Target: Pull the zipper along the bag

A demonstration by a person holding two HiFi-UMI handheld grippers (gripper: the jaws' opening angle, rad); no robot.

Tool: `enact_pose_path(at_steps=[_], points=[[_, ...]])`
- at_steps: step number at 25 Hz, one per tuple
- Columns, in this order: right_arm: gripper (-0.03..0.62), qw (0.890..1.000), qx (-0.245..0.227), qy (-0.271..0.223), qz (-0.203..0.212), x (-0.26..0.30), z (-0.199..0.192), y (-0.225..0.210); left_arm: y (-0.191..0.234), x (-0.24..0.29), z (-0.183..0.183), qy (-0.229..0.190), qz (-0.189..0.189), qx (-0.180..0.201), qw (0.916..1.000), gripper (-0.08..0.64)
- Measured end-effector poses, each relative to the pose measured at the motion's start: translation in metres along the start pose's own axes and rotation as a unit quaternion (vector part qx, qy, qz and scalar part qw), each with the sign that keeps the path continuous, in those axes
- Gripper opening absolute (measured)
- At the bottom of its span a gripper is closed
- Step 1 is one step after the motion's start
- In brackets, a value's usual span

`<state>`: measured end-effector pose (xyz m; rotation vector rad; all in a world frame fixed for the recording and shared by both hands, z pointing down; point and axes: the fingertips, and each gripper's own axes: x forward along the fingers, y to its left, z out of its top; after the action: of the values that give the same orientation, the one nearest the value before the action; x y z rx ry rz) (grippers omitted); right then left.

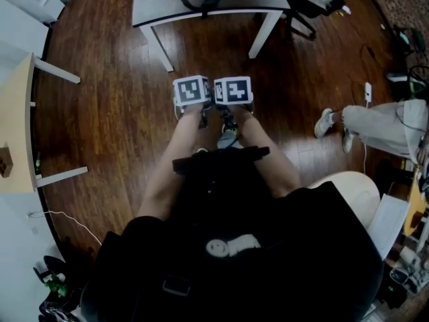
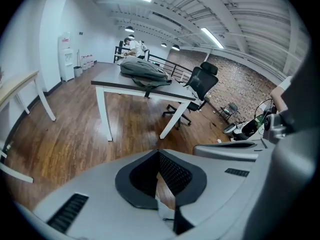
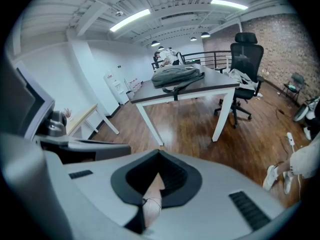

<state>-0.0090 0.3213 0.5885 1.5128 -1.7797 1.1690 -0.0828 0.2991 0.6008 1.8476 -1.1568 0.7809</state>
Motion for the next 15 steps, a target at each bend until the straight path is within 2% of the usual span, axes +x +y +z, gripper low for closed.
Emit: enact_pose_path(at_steps=[9,12,15], points=[[0.019,0.999,0.019,0.03,0.028,0.026,0.044,-0.041,-0.02,0.048,0.054,-0.004,0.024,-0.001,0.9997,0.0],[0.018,0.999,0.005,0.014,0.031,0.031,0.068,-0.057,-0.024,0.057,0.061,0.009,0.047,-0.008,0.9988,0.0],[0.018,0.998,0.014,0.037,0.038,0.035,0.069,-0.064,-0.03,0.065,0.068,0.019,0.048,-0.012,0.9986,0.0]])
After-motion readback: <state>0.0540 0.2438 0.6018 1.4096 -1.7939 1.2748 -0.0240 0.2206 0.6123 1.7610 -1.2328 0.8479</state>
